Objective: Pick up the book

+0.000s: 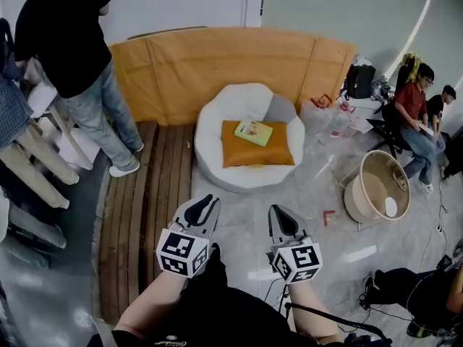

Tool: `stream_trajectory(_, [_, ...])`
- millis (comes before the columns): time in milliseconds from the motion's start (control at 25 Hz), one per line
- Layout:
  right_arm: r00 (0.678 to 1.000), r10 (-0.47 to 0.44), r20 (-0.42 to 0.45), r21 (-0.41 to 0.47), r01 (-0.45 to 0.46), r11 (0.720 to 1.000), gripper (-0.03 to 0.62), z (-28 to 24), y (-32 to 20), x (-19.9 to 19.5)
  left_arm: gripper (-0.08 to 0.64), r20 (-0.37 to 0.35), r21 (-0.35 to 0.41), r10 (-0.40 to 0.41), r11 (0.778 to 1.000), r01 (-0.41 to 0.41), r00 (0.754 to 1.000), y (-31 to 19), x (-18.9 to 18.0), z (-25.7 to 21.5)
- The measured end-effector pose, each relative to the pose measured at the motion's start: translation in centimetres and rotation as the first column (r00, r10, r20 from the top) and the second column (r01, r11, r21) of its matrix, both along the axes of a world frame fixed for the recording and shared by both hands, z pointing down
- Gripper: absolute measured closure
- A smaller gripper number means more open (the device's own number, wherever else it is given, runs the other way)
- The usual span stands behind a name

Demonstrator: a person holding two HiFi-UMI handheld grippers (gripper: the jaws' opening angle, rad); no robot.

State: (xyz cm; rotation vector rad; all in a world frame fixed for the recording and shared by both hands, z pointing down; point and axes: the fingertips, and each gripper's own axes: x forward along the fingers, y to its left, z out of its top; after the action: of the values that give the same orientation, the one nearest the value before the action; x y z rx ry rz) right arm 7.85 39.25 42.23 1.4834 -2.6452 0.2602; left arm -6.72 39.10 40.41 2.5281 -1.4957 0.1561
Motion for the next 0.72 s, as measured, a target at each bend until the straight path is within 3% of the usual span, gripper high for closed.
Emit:
stream_trajectory(480, [0.997, 0.063, -0.038, 0.028, -0.062, 0.998, 0.589, -2.6, -19.9, -5.8, 0.499, 0.004, 0.013, 0.056, 0.998, -0.056, 0.998, -20.1, -6.2, -1.2])
stream_trajectory(720, [0.994, 0.098, -0.038, 0.021, -0.098, 0.995, 0.589, -2.2, -26.8, -5.9, 0.499, 0.002, 0.014, 0.104, 0.994, -0.104, 0.995, -27.9, -5.8, -1.2])
